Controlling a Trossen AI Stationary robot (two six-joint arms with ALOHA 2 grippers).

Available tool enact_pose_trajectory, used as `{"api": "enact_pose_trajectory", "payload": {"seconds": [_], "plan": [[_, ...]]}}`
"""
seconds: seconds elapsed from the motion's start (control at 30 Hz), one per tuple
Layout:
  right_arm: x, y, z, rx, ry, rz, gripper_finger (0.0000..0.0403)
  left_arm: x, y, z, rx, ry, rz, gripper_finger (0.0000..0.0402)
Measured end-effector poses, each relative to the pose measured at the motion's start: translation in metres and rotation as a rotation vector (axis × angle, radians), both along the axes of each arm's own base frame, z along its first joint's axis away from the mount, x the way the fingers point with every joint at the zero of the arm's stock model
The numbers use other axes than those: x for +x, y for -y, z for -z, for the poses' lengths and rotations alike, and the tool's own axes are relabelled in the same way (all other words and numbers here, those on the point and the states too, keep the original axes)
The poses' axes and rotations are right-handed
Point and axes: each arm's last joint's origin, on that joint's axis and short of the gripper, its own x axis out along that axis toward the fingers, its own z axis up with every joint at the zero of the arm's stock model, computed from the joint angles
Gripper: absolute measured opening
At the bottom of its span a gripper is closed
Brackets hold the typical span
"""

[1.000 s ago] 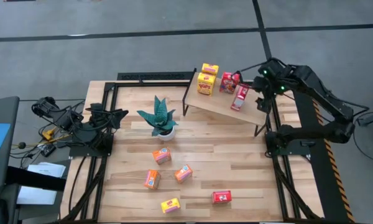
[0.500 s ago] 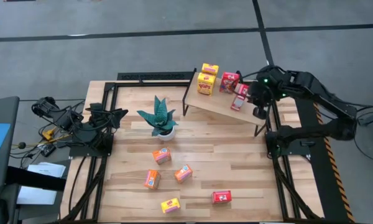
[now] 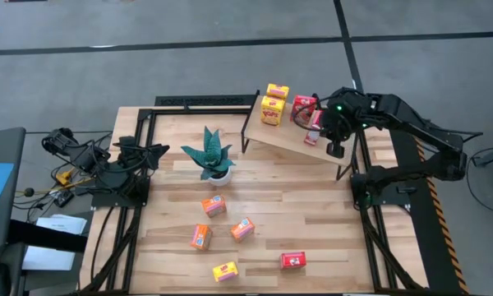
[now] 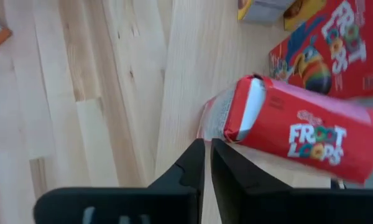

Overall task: Stack cereal on shelf
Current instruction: Put the top red cereal box on the shelf aligned with the other red cereal box

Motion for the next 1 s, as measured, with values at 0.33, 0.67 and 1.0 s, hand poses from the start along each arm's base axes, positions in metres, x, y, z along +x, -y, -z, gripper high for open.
{"api": "enact_pose_trajectory", "payload": {"seconds": [0.33, 0.67, 1.0], "plan": [[0.019, 0.008, 0.005, -0.014, 0.020, -0.008, 0.0018, 0.000, 0.000, 0.000, -0.014, 0.004, 0.009, 0.0293], [0.028, 0.017, 0.003, -0.117, 0.066, 0.043, 0.0037, 0.000, 0.000, 0.000, -0.013, 0.004, 0.008, 0.0293], [0.033, 0.022, -0.003, -0.155, 0.143, 0.058, 0.0019, 0.000, 0.000, 0.000, -0.013, 0.004, 0.008, 0.0293]]}}
